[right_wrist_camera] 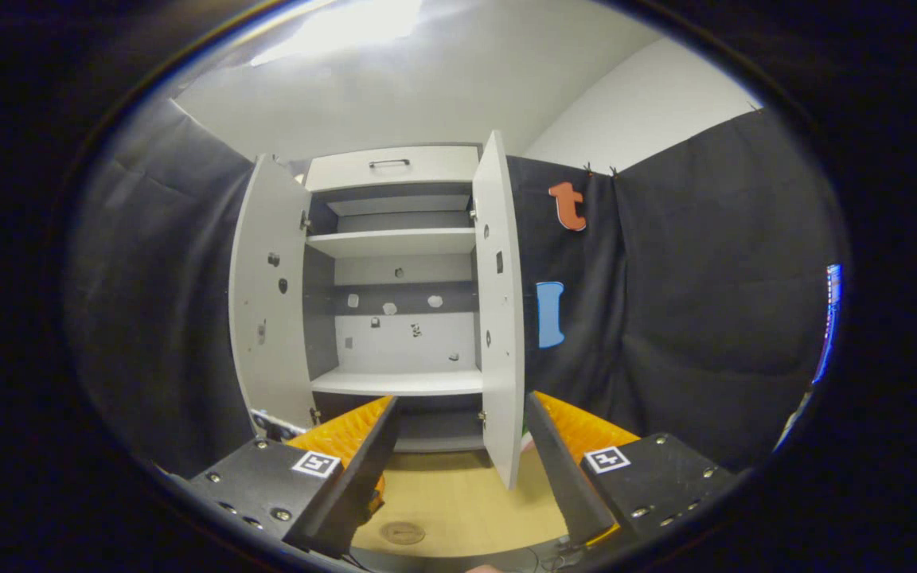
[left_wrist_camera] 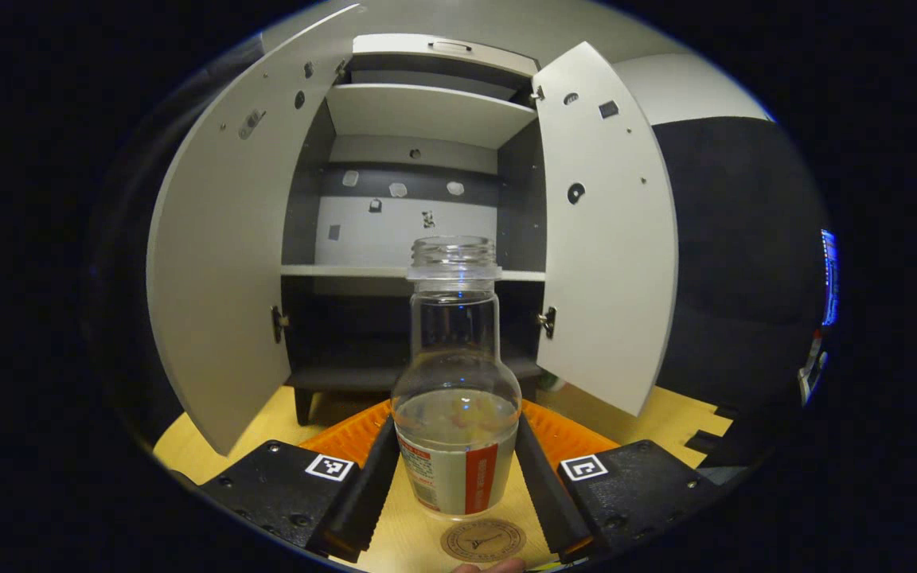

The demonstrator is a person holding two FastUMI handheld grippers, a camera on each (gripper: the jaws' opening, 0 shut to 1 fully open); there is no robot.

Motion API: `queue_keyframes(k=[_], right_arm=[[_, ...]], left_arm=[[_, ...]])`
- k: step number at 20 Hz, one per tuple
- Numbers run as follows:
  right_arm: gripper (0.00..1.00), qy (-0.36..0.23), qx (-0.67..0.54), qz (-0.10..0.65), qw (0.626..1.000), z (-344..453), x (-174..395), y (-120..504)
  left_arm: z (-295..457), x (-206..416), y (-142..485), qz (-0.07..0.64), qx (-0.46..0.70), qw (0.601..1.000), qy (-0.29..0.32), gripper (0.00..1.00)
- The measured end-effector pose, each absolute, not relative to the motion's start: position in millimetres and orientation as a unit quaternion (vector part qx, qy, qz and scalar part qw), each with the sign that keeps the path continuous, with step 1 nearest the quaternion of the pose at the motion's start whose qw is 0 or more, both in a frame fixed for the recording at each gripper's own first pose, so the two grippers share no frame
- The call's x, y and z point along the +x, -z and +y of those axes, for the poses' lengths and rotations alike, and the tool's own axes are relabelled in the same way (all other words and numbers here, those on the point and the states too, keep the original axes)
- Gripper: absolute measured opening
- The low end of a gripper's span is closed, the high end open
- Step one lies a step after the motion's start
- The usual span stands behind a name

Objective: Grasp the bottle in the cabinet with the left hand and place it on the coaster, then close the right door with the right hand and the left door with the left hand.

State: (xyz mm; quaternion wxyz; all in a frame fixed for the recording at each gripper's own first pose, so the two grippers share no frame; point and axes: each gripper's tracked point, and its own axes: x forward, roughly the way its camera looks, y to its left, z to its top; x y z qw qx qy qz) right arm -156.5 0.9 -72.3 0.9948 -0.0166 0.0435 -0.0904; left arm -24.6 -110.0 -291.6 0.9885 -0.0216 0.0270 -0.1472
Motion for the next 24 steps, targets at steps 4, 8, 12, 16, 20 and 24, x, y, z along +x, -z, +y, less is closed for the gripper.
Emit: queue_keyframes(k=[4, 8, 12, 16, 20, 24], right_arm=[[0.96, 0.103, -0.030, 0.074, 0.991, -16.5, -136.2, 96.2], [0.94, 0.098, -0.030, 0.076, 0.992, -19.6, -124.0, 106.7], [0.96, 0.103, -0.030, 0.088, 0.990, -24.5, -125.1, 119.1], [0.96, 0.103, -0.038, 0.079, 0.991, -31.0, -131.2, 115.1], [0.96, 0.113, -0.040, 0.080, 0.990, -42.3, -140.5, 112.0], [0.96, 0.134, -0.023, 0.073, 0.988, -59.5, -149.4, 107.0]], left_arm=[[-136.8, -42.5, 343.1, 0.038, 0.003, 0.981, 0.188, 0.82], [-151.3, -47.8, 368.2, 0.029, 0.031, 0.975, 0.218, 0.79], [-151.5, -46.9, 392.4, 0.058, 0.021, 0.970, 0.233, 0.80], [-148.8, -45.0, 401.1, 0.056, 0.041, 0.966, 0.251, 0.80], [-141.5, -48.5, 396.9, 0.056, 0.040, 0.966, 0.250, 0.88], [-138.5, -56.1, 371.0, 0.060, 0.067, 0.961, 0.262, 0.99]])
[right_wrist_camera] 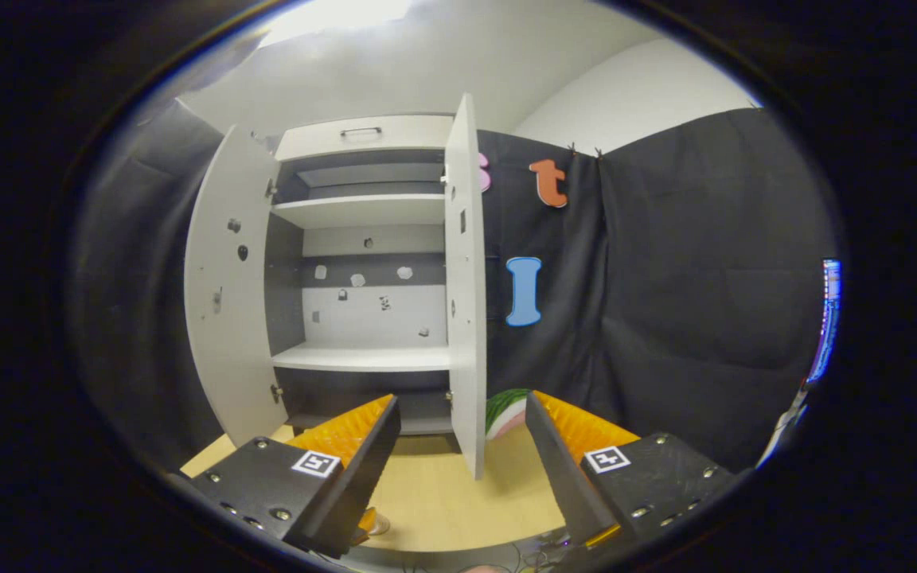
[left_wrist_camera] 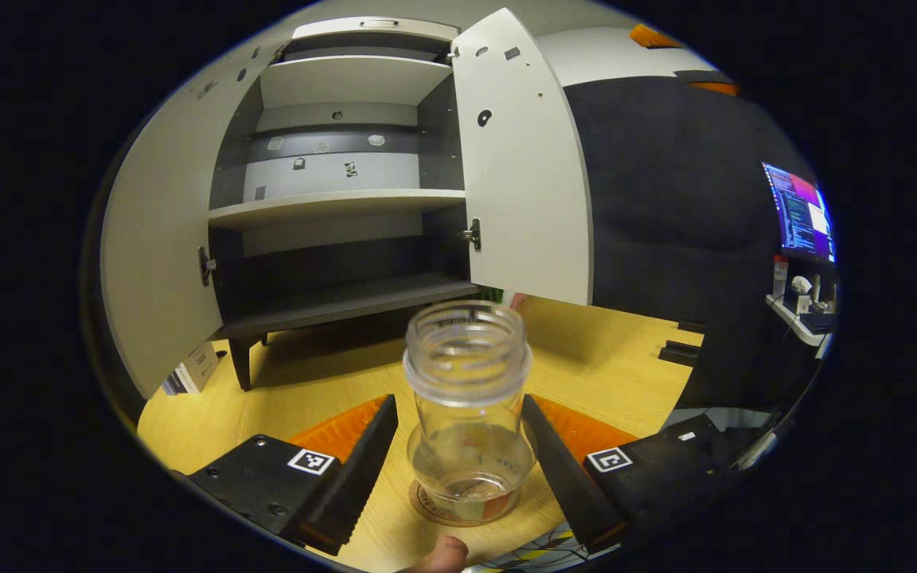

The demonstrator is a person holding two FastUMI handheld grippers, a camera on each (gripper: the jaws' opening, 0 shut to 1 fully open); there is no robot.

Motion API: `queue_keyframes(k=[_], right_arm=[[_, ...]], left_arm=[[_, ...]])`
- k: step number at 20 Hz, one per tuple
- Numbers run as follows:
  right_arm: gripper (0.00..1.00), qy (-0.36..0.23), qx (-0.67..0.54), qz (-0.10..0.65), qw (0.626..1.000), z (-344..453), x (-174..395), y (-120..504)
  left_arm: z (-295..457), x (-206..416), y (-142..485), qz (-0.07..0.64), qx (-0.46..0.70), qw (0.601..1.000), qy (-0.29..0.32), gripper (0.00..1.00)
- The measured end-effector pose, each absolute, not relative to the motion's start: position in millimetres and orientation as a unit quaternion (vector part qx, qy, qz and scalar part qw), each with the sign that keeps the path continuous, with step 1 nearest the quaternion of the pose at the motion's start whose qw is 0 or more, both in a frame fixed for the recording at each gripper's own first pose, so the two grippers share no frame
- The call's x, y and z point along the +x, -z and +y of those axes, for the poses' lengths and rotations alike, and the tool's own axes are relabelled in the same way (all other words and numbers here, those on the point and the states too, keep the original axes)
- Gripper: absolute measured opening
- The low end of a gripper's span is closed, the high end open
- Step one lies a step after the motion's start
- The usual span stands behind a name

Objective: Grasp the bottle in the cabinet with the left hand and place it on the coaster, then close the right door with the right hand and the left door with the left hand.

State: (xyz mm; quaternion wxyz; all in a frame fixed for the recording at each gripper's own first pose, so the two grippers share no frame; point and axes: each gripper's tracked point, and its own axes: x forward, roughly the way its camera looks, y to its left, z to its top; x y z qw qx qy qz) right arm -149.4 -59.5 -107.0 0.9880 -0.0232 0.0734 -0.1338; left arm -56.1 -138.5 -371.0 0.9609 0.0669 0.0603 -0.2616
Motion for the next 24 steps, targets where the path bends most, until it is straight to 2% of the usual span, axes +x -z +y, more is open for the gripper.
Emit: queue_keyframes(k=[4, 5, 6, 7, 8, 12, 13, 16, 18, 20, 21, 24], right_arm=[[0.96, 0.160, -0.021, 0.061, 0.985, -83.5, -157.7, 100.9], [0.93, 0.164, -0.022, 0.058, 0.985, -87.8, -158.6, 100.0], [0.96, 0.169, -0.027, 0.058, 0.984, -95.3, -160.1, 101.1], [0.93, 0.177, -0.033, 0.057, 0.982, -104.9, -160.7, 100.7], [0.96, 0.184, -0.039, 0.059, 0.980, -115.0, -159.9, 101.4], [0.93, 0.220, -0.050, 0.073, 0.971, -161.3, -142.8, 101.5], [0.96, 0.227, -0.052, 0.073, 0.970, -171.6, -135.5, 98.6], [0.93, 0.231, -0.052, 0.060, 0.970, -196.8, -104.8, 83.8], [0.96, 0.230, -0.058, 0.053, 0.970, -216.9, -74.3, 69.8], [0.93, 0.228, -0.072, 0.047, 0.970, -235.7, -43.5, 56.2], [0.99, 0.230, -0.075, 0.049, 0.969, -243.4, -27.9, 52.5], [0.96, 0.234, -0.063, 0.057, 0.969, -267.9, 11.5, 49.6]], left_arm=[[-138.9, -61.7, 325.8, 0.039, 0.084, 0.955, 0.283, 0.98], [-140.2, -63.7, 314.7, 0.036, 0.085, 0.953, 0.289, 0.98], [-142.0, -66.3, 302.6, 0.035, 0.089, 0.950, 0.296, 0.98], [-141.3, -68.0, 288.9, 0.030, 0.090, 0.950, 0.298, 0.98], [-141.6, -70.1, 273.1, 0.024, 0.090, 0.949, 0.300, 0.98], [-145.1, -74.3, 207.5, -0.003, 0.093, 0.949, 0.300, 1.00], [-146.9, -73.9, 191.4, -0.010, 0.094, 0.949, 0.300, 0.98], [-155.2, -66.0, 144.8, -0.019, 0.088, 0.950, 0.299, 0.98], [-161.1, -59.5, 115.8, -0.019, 0.068, 0.949, 0.307, 0.98], [-165.2, -49.0, 87.6, -0.025, 0.057, 0.948, 0.313, 1.00], [-166.1, -43.5, 77.1, -0.028, 0.058, 0.947, 0.316, 0.98], [-165.4, -28.3, 44.4, -0.050, 0.053, 0.944, 0.321, 0.98]])
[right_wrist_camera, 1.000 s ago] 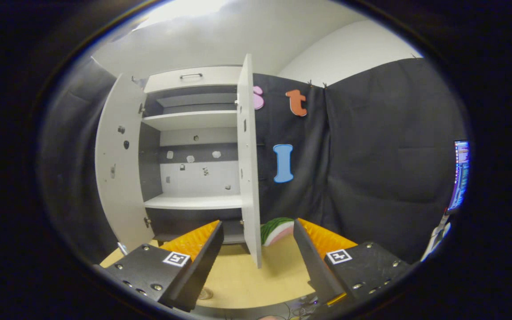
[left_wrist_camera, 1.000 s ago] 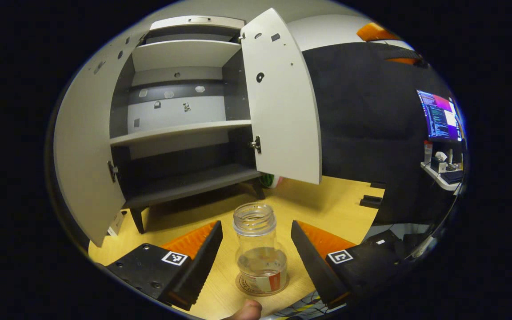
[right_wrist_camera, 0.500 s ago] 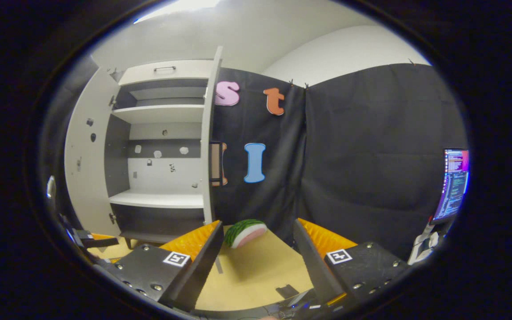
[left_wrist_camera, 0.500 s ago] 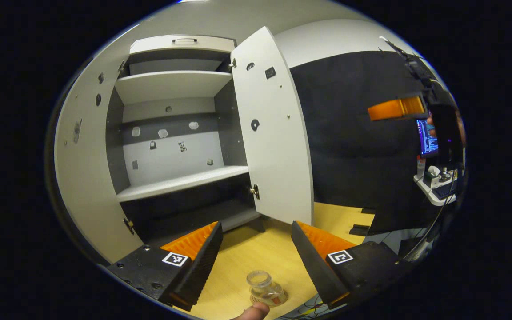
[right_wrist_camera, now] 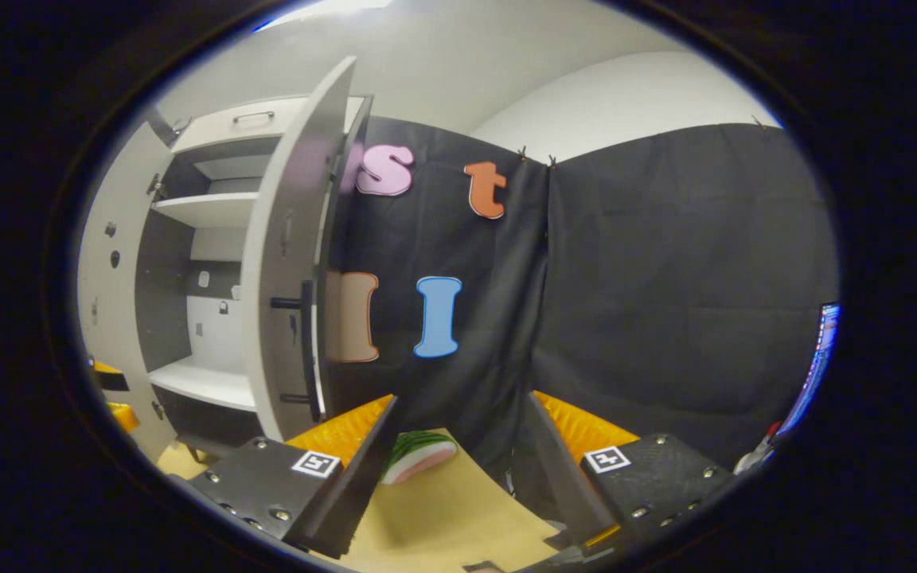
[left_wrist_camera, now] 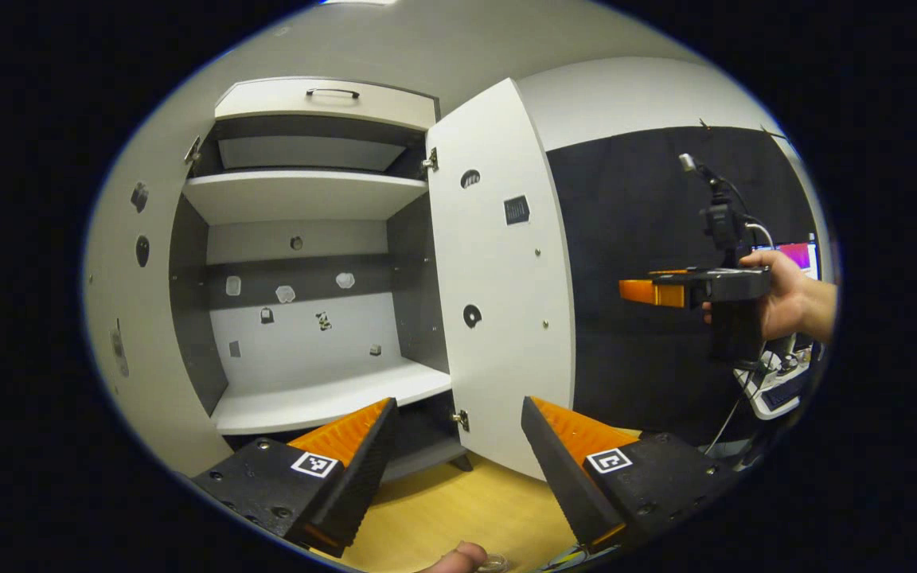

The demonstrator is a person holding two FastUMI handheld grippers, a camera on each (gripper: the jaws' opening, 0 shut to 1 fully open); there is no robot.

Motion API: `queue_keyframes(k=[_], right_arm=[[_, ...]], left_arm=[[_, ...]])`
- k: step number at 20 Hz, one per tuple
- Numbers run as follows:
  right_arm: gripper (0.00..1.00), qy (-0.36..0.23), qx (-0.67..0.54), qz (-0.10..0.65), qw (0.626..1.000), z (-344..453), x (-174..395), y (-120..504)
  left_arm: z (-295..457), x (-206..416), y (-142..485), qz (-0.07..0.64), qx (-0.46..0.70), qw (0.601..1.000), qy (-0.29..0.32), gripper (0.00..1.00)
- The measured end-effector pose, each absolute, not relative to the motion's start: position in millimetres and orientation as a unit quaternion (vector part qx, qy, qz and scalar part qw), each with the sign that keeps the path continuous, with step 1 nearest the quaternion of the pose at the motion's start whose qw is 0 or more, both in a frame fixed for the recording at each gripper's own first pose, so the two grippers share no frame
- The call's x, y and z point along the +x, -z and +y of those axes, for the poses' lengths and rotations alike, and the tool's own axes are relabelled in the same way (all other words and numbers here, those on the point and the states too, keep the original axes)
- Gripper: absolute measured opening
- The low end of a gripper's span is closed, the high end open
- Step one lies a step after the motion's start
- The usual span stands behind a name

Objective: Grasp the bottle in the cabinet with the left hand and place it on the coaster, then close the right door with the right hand and the left door with the left hand.

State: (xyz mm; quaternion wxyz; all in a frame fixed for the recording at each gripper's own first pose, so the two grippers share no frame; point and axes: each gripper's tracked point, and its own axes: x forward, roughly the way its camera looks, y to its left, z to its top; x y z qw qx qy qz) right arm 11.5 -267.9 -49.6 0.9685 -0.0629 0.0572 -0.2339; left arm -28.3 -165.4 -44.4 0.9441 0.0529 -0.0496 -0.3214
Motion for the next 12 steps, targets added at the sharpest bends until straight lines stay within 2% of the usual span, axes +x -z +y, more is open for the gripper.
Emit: queue_keyframes(k=[7, 11, 12], right_arm=[[0.96, 0.219, -0.025, 0.078, 0.972, -278.6, 64.8, 55.1], [0.94, 0.140, -0.062, 0.086, 0.984, -229.0, 87.0, 59.4], [0.96, 0.118, -0.067, 0.090, 0.987, -212.6, 93.7, 62.6]], left_arm=[[-154.3, -5.5, 32.6, -0.057, 0.042, 0.946, 0.315, 0.98], [-145.6, -5.7, 24.7, -0.067, 0.024, 0.947, 0.312, 0.98], [-139.2, -4.7, 24.3, -0.066, 0.024, 0.950, 0.304, 0.98]])
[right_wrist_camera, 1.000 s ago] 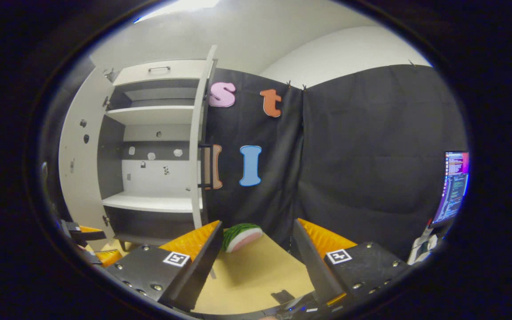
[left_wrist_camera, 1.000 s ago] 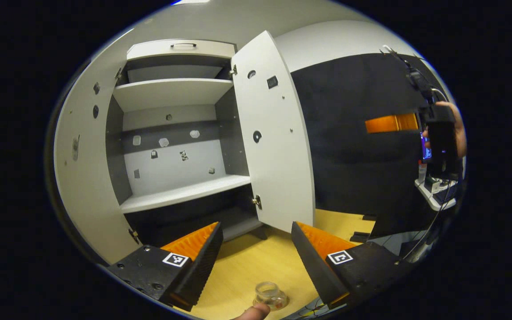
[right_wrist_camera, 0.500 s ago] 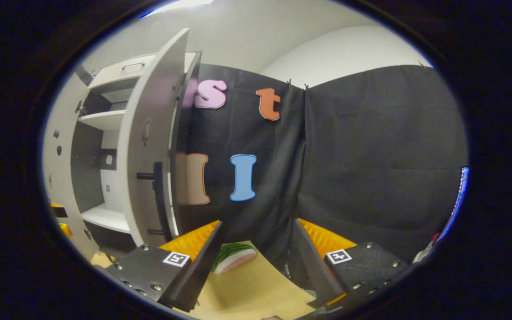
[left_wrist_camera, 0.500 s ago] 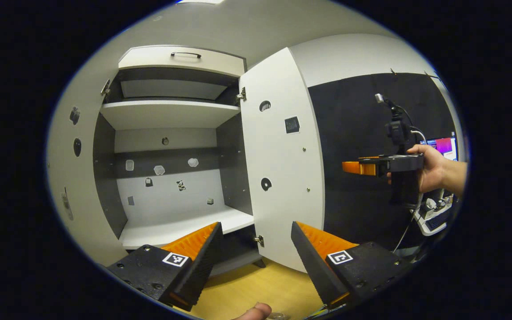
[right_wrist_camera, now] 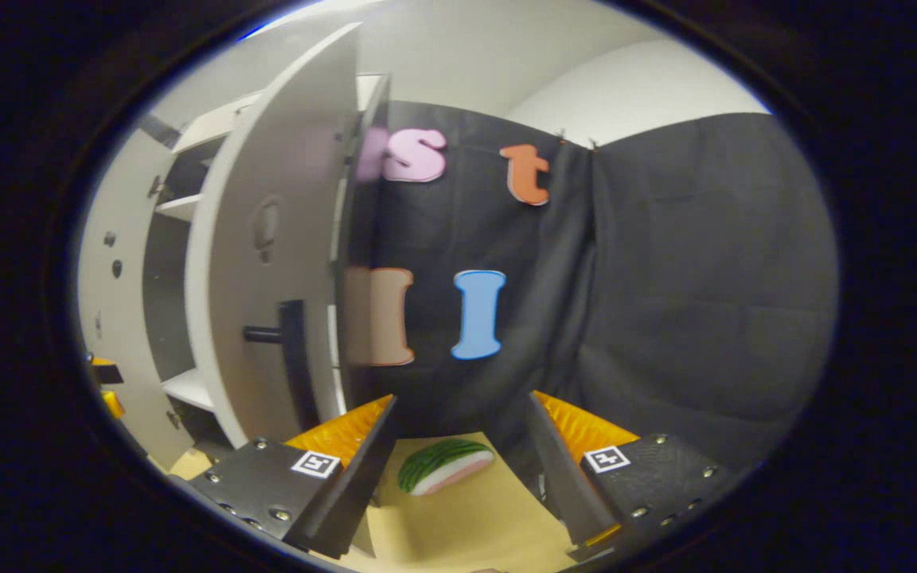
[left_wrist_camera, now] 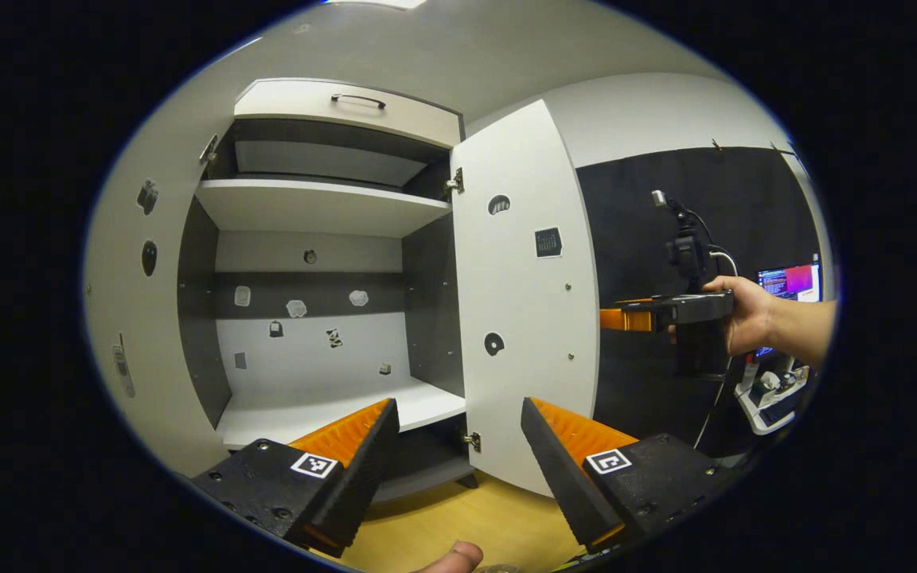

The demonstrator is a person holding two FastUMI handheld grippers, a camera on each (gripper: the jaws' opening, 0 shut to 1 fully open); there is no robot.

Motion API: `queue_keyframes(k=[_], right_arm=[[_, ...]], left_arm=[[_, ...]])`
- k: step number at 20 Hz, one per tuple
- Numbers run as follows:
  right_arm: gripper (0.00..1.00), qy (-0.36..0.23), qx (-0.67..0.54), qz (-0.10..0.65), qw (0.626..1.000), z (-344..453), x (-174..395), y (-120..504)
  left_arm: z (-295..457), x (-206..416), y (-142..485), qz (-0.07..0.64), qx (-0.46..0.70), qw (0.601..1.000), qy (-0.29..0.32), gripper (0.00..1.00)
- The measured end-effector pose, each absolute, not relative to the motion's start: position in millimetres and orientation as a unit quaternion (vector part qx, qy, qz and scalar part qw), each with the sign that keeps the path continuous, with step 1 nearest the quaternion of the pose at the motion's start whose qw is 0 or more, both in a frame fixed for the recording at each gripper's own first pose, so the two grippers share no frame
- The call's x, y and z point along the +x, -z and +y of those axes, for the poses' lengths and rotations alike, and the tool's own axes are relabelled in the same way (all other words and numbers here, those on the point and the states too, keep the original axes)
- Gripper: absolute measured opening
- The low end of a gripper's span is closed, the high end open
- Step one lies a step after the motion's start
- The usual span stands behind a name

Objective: Grasp the bottle in the cabinet with the left hand and place it on the coaster, then close the right door with the right hand and the left door with the left hand.

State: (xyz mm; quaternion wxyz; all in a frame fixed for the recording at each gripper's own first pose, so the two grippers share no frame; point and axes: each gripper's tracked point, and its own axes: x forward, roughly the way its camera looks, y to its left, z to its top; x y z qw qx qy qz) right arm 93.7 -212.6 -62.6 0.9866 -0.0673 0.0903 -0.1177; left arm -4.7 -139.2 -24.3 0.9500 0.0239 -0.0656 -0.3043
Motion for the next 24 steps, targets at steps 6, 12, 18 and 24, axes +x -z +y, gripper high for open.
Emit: queue_keyframes(k=[6, 12, 18, 24], right_arm=[[0.84, 0.129, -0.061, 0.091, 0.986, -211.9, 93.5, 62.7], [0.84, 0.098, -0.044, 0.085, 0.991, -198.5, 97.1, 63.2], [0.85, 0.059, -0.018, 0.073, 0.995, -125.7, 120.2, 64.8], [0.85, 0.017, -0.014, 0.075, 0.997, -60.4, 141.1, 76.4]], left_arm=[[-109.0, -8.2, 32.6, -0.048, 0.009, 0.957, 0.285, 0.98], [-94.7, -13.5, 54.1, -0.009, -0.014, 0.960, 0.278, 0.98], [-81.5, -4.7, 60.6, 0.004, -0.004, 0.966, 0.260, 0.98], [-47.5, -19.5, 61.9, 0.000, 0.004, 0.974, 0.225, 0.98]])
